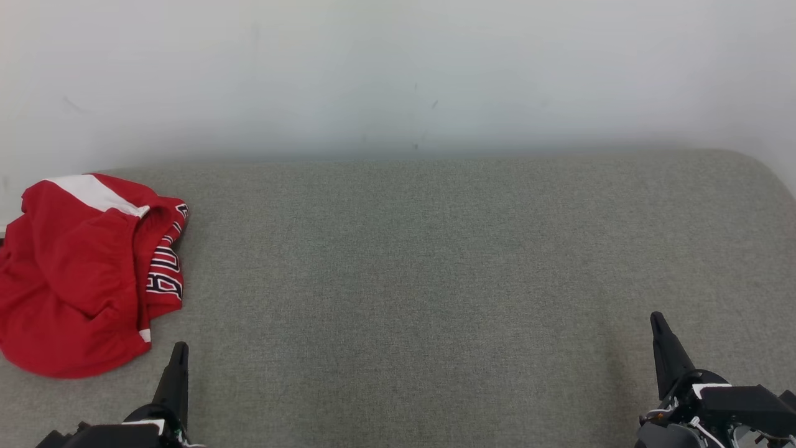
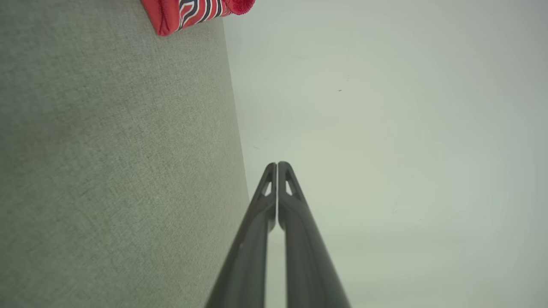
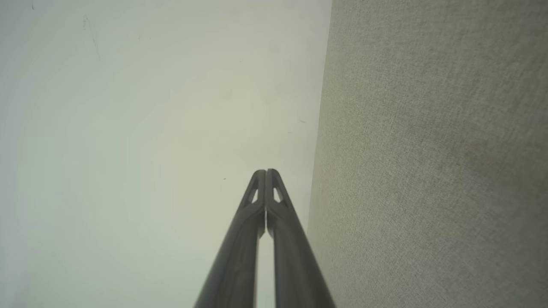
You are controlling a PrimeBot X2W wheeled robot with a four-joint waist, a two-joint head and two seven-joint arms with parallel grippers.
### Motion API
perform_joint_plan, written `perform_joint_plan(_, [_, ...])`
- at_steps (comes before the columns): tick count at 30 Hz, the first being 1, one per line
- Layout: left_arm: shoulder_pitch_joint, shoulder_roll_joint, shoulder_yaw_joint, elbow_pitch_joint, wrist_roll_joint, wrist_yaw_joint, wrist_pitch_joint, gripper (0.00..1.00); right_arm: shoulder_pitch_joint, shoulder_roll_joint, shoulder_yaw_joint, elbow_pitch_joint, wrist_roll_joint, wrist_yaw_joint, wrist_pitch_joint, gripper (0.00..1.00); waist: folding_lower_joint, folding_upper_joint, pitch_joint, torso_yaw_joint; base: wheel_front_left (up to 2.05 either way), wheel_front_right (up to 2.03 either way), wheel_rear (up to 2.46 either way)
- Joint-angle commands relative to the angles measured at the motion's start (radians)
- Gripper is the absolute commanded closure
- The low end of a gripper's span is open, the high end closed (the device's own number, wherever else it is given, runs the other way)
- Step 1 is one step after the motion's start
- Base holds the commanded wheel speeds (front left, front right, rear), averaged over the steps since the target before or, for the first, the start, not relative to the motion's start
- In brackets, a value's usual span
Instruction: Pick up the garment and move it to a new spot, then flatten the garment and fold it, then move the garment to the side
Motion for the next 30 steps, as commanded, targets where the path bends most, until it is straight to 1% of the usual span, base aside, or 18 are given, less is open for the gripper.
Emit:
perform_joint_plan(1, [-0.008,-0.003,0.003,0.002,0.008,0.0,0.005,1.0,-0.005,0.001,-0.002,0.0,-0.007,0.006,0.002,1.0,0.0,-0.0001,0.0,0.0,0.0,0.0,0.0])
perform_joint_plan(30, [-0.009,-0.009,0.011,0.002,0.015,0.0,0.011,1.0,-0.005,0.002,-0.004,0.0,-0.009,0.006,0.004,1.0,0.0,-0.0001,0.0,0.0,0.0,0.0,0.0])
